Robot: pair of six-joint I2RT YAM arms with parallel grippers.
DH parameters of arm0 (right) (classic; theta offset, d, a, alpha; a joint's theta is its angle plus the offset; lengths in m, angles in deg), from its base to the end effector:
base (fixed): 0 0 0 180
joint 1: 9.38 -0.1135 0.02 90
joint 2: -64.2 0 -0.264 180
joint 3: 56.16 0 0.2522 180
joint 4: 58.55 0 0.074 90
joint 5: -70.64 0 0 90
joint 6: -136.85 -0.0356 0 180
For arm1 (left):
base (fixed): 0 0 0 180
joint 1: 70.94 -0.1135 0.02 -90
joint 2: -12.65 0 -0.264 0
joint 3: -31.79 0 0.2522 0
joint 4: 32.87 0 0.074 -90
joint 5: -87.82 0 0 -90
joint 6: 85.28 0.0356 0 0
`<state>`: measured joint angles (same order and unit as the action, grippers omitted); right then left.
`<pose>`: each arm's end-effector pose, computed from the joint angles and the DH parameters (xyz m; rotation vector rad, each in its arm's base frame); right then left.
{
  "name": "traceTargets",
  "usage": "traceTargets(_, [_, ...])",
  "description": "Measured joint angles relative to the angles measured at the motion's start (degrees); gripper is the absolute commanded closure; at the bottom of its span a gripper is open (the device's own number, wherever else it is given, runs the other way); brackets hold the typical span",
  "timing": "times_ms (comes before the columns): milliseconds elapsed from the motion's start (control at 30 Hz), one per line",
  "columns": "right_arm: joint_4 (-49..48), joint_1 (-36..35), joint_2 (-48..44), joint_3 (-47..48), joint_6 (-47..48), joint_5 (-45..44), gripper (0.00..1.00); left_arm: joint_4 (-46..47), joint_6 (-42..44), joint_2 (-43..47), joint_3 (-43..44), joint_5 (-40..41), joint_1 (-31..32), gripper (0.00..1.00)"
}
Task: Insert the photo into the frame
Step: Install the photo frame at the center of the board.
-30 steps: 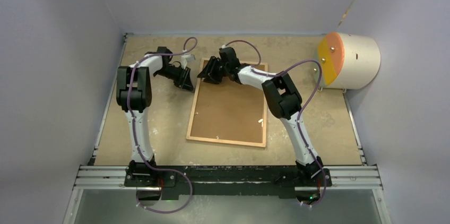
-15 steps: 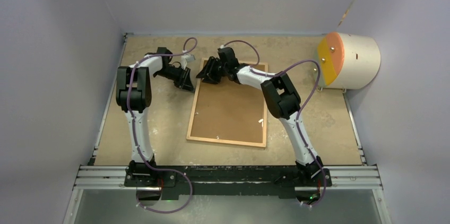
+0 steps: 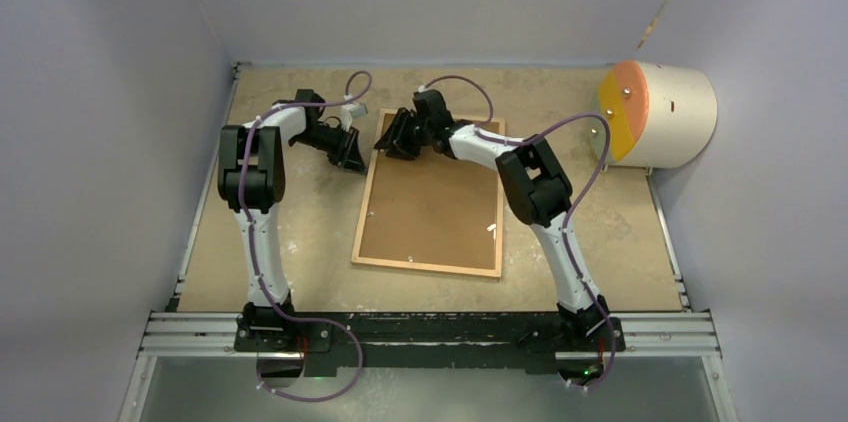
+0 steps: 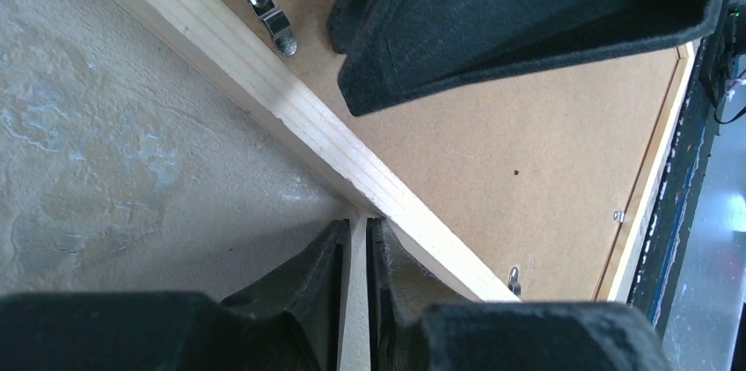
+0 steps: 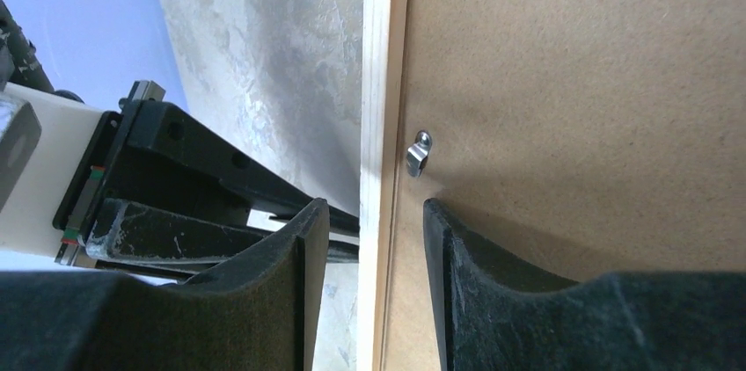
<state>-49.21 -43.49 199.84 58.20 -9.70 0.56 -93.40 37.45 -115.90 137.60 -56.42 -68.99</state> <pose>0.4372 0.3108 0.1518 0.2261 2.3473 1.2411 0.4270 -0.0434 0.1283 0.8245 2.3857 -1.2065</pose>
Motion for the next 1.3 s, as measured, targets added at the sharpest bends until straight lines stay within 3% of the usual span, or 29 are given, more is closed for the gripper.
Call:
traceTargets(933, [-1.11, -0.22, 1.90, 2.16, -4.17, -1.79, 0.60, 1.16, 0.11, 0.66, -1.03, 0.07, 0.04, 0.84])
traceTargets(1300, [-7.87, -1.62, -0.09, -4.39, -11.32, -6.40, 0.60, 2.19, 0.13, 1.29, -1.97, 0.26, 0.09, 0.84])
